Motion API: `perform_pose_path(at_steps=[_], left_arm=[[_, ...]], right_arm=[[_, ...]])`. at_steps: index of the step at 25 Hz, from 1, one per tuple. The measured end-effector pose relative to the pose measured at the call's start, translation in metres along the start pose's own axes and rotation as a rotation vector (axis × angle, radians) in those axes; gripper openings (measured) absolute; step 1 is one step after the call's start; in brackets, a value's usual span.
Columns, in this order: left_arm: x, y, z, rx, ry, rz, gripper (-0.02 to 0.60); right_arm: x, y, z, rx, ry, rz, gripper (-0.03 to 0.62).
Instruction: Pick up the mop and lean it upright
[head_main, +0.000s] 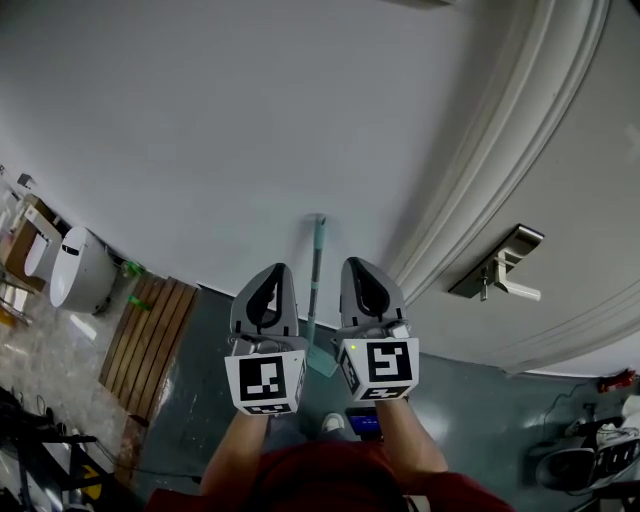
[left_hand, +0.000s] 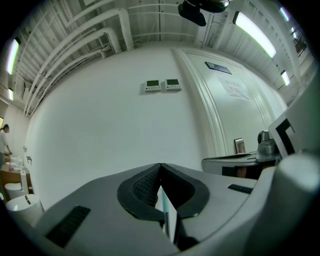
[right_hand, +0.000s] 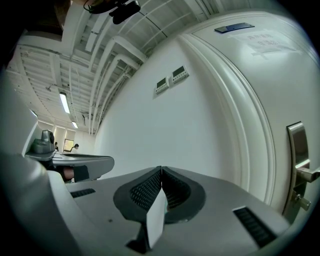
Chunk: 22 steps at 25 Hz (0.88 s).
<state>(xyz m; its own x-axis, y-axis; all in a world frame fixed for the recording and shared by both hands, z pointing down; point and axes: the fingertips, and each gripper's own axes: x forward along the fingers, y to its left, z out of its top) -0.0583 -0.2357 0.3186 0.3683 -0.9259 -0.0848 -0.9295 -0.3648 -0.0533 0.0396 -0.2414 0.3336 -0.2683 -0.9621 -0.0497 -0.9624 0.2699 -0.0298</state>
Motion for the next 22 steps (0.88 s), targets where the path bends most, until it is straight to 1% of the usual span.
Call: perform_pose_path(at_steps=[5,8,13,16,18,22], left_arm=[[0.002,0.004,-0.007,0.012,0.015,-0.009,0.006],[0.006,-0.002,-0.007,-0.010,-0.003,-0.063,0.006],[0.018,-0.002,-0.015,-0.037,0.013,-0.061,0.006],[0.027,-0.005,-0.028,-0.070,0.052,-0.091,0.006],[0.033,-0.009,-0.039,-0.098,0.086,-0.115,0.102],[0.046,-0.011,-0.061,-0.107,0.140,-0.123,0.112]], right_arm=[[0.002,0.001,-0.005,0.007,0.008,-0.004,0.017],[0.003,0.001,-0.006,0.007,0.008,-0.008,0.017],[0.001,-0.002,-0.006,0.004,0.009,-0.020,0.017],[-0.002,-0.006,-0.008,0.003,0.011,-0.032,0.017],[-0.003,-0.009,-0.009,0.002,0.014,-0.039,0.017],[-0.005,-0.012,-0.011,-0.001,0.020,-0.048,0.017]])
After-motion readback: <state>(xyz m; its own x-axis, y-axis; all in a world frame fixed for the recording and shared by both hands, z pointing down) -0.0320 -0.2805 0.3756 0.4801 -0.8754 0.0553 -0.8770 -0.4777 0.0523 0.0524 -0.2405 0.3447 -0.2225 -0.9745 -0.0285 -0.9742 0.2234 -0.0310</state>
